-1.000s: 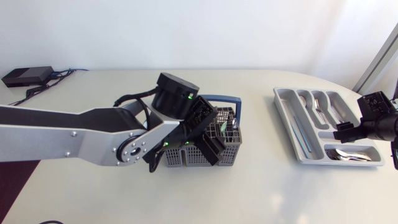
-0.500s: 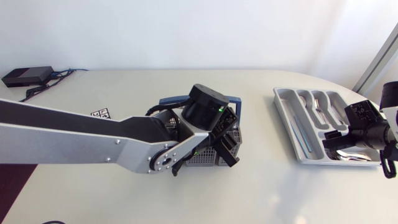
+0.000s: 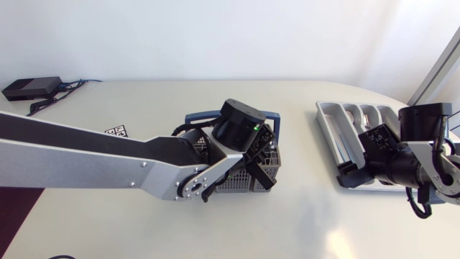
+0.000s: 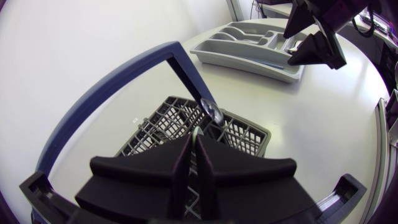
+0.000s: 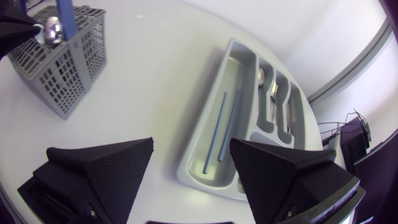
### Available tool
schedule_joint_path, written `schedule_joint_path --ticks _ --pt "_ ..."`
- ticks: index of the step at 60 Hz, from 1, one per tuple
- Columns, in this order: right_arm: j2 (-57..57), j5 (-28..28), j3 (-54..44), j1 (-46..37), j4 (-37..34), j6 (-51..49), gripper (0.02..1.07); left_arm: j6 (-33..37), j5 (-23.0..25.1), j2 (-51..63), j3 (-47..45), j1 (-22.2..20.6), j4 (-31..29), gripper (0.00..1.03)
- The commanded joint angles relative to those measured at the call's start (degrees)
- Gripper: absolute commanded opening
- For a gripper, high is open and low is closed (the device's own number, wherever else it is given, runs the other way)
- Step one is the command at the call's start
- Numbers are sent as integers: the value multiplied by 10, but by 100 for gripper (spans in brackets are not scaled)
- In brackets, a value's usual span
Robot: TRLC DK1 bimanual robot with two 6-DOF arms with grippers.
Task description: Transfer all utensils from the basket to the drawer tray.
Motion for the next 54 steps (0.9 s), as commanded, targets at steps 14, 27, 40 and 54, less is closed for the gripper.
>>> schedule_joint_path --ticks 14,27,40,54 --pt "-59 -85 -12 99 -43 34 91 19 1 -18 -5 3 0 4" --pt "-57 -162 -13 130 -58 8 91 24 -4 -47 -14 5 0 4" --pt "-34 -172 -11 140 -54 4 91 38 -15 -82 -22 1 0 4" --pt "-37 -175 -10 153 -56 6 91 67 -49 -129 -36 -23 1 4"
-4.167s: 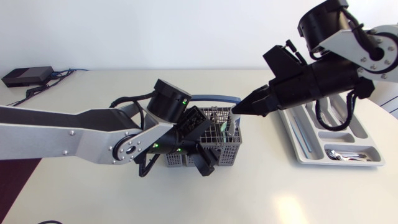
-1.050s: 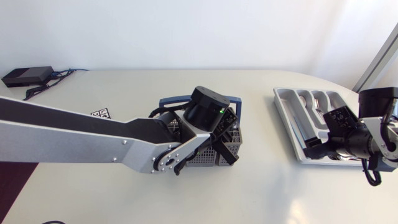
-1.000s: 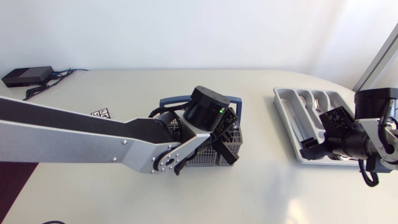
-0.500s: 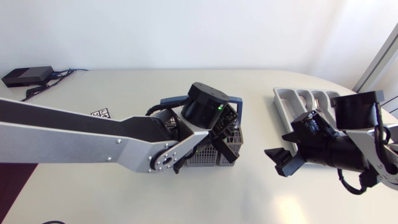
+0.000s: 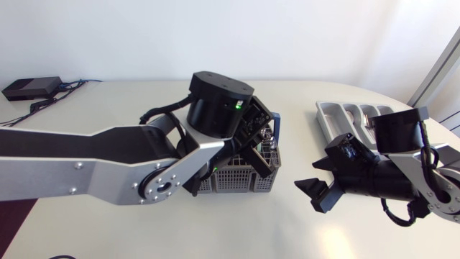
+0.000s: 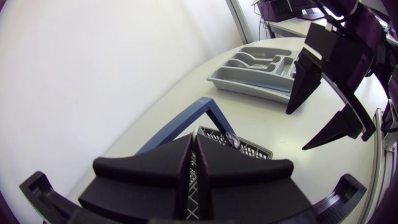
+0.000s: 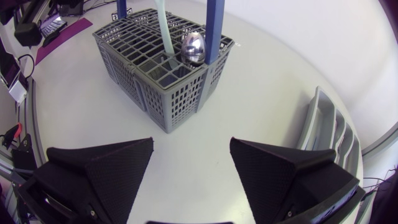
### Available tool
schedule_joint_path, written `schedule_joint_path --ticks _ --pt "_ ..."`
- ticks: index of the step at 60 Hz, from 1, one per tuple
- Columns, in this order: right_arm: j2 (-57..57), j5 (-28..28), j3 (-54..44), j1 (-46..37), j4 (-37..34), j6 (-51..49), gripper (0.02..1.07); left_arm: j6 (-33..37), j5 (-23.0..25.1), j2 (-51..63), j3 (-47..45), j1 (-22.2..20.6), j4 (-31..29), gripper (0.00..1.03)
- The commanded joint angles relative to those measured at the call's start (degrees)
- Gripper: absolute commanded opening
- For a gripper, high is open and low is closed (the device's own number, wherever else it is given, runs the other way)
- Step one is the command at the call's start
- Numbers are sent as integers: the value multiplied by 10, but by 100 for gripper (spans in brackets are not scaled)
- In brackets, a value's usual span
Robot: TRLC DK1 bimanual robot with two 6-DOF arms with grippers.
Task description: Transfer all utensils from the basket to the drawer tray.
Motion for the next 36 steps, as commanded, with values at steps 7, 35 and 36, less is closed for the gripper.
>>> schedule_joint_path --ticks 7,35,36 --pt "-11 -10 -6 13 -5 -9 91 24 -17 -44 -20 -14 1 4" --pt "-74 10 49 116 18 30 90 -86 60 -91 58 15 -151 3" --pt "-71 13 52 119 20 32 90 -92 65 -89 61 17 -157 3"
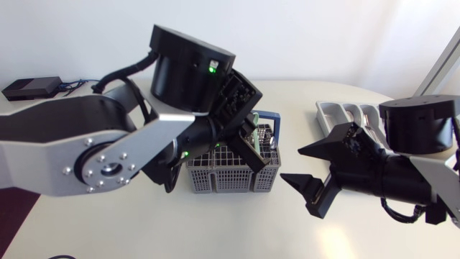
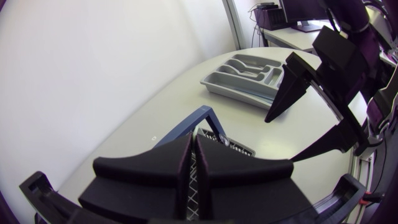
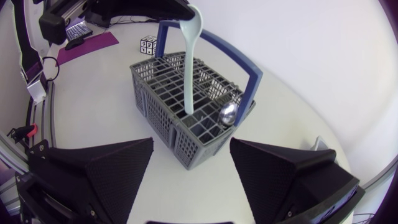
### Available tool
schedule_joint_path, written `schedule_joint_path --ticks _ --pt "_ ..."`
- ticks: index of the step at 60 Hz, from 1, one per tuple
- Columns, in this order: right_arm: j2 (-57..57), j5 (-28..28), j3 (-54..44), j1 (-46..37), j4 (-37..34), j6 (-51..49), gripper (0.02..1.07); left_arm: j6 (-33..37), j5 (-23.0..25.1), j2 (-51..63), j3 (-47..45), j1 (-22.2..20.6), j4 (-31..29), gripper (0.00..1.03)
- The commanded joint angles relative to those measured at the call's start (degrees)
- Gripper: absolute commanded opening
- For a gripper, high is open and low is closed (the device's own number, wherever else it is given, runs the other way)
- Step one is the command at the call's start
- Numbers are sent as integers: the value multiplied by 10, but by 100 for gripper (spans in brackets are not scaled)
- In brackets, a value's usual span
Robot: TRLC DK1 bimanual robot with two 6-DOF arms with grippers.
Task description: Transfer all utensils from the basket to the drawer tray.
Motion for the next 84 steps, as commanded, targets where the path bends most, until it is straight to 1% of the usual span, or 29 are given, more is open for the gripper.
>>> schedule_joint_path --ticks 1,10,15,18,23,32,39,46,48,54,57,62,65,66,67,68,69,70,71,73,74,76,81,84 --pt "12 13 28 21 18 26 90 -41 21 0 36 10 -20 3" --pt "55 42 52 52 53 52 90 -76 61 22 66 17 -52 3" --pt "81 53 63 64 72 61 84 -87 72 31 80 18 -63 3" --pt "95 65 69 68 85 67 83 -93 79 36 85 18 -69 3" --pt "115 86 77 77 104 70 72 -105 92 38 92 18 -78 3" --pt "143 90 94 79 118 73 54 -117 117 38 99 25 -89 3" --pt "155 90 103 80 118 74 36 -120 121 38 101 28 -90 3" --pt "163 88 105 86 116 73 12 -123 125 38 101 31 -90 3" --pt "164 88 105 87 113 73 7 -124 126 38 101 32 -90 3" --pt "164 81 101 88 109 73 7 -126 126 39 101 35 -87 4" --pt "163 77 99 88 103 73 7 -128 126 38 103 37 -87 10" --pt "160 69 96 88 96 72 7 -129 126 38 107 39 -87 17" --pt "160 62 94 88 89 70 7 -130 126 37 109 41 -86 24" --pt "160 62 94 88 89 70 7 -130 126 37 109 41 -86 24" --pt "158 56 93 88 82 68 7 -130 126 36 112 42 -84 33" --pt "157 52 92 88 80 66 7 -130 126 35 112 42 -84 36" --pt "156 49 91 88 79 66 7 -130 126 34 114 42 -84 42" --pt "155 48 91 88 78 66 7 -130 126 34 114 43 -84 43" --pt "153 44 90 87 72 63 7 -130 126 33 118 44 -84 50" --pt "150 42 87 87 67 59 7 -130 126 33 120 44 -84 55" --pt "149 40 84 86 66 55 7 -130 126 32 122 45 -83 62" --pt "145 35 81 83 63 52 7 -130 126 31 125 46 -84 68" --pt "130 6 70 66 45 33 7 -131 125 27 130 52 -83 78" --pt "121 -11 64 49 31 19 7 -130 125 26 132 56 -83 79"
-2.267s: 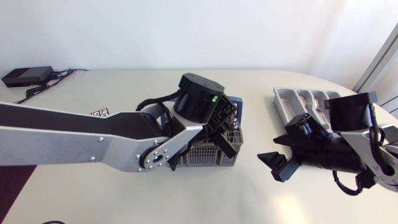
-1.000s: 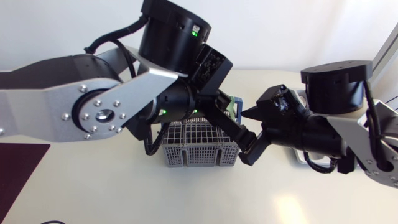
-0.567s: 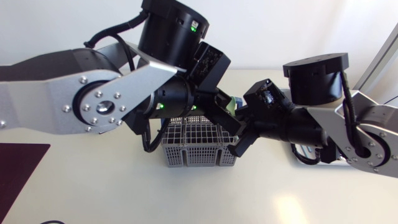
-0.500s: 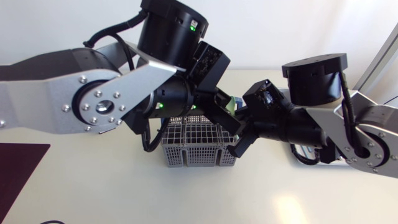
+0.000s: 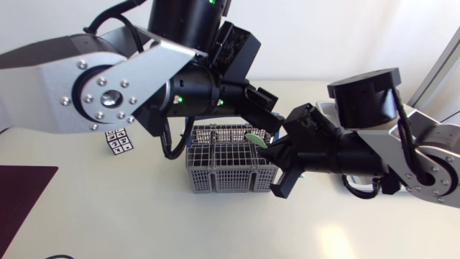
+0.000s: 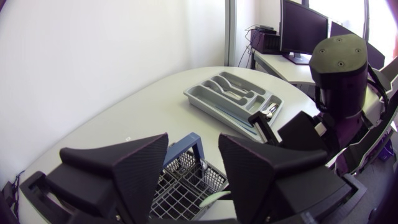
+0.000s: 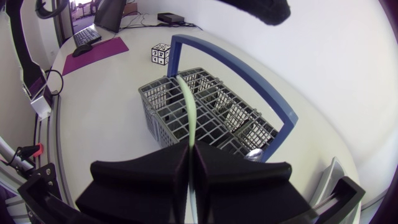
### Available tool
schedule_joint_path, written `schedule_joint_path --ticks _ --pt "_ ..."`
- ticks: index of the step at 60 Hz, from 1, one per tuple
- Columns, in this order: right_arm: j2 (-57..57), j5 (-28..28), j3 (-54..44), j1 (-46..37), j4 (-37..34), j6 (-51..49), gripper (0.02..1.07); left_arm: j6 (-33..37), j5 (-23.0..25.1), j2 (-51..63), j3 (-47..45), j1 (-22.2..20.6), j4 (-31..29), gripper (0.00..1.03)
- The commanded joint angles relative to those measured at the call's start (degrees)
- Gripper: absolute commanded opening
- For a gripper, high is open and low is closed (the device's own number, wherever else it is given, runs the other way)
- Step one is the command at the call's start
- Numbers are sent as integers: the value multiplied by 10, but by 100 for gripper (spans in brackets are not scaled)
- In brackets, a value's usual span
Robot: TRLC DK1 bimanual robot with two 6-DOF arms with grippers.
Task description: Transfer all utensils from the basket to the drawer tray.
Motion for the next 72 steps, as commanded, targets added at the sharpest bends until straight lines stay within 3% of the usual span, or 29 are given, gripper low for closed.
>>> schedule_joint_path --ticks 1,12,19,32,53,60,72 --pt "-22 -22 -20 -26 -23 -27 7 -12 -2 -7 17 9 5 79" --pt "-55 -114 -33 -137 -87 -106 7 -6 -2 -8 7 34 3 79" --pt "-60 -187 -32 -257 -143 -197 7 -3 -1 3 0 46 -3 79" --pt "30 -277 -3 -470 -246 -416 7 17 2 46 -2 35 -15 79" --pt "273 -275 145 -694 -335 -704 7 29 17 89 -8 22 -22 79" --pt "362 -251 224 -736 -364 -772 7 27 29 102 -8 23 -22 79" --pt "448 -184 291 -761 -355 -843 7 23 42 117 -9 21 -21 79"
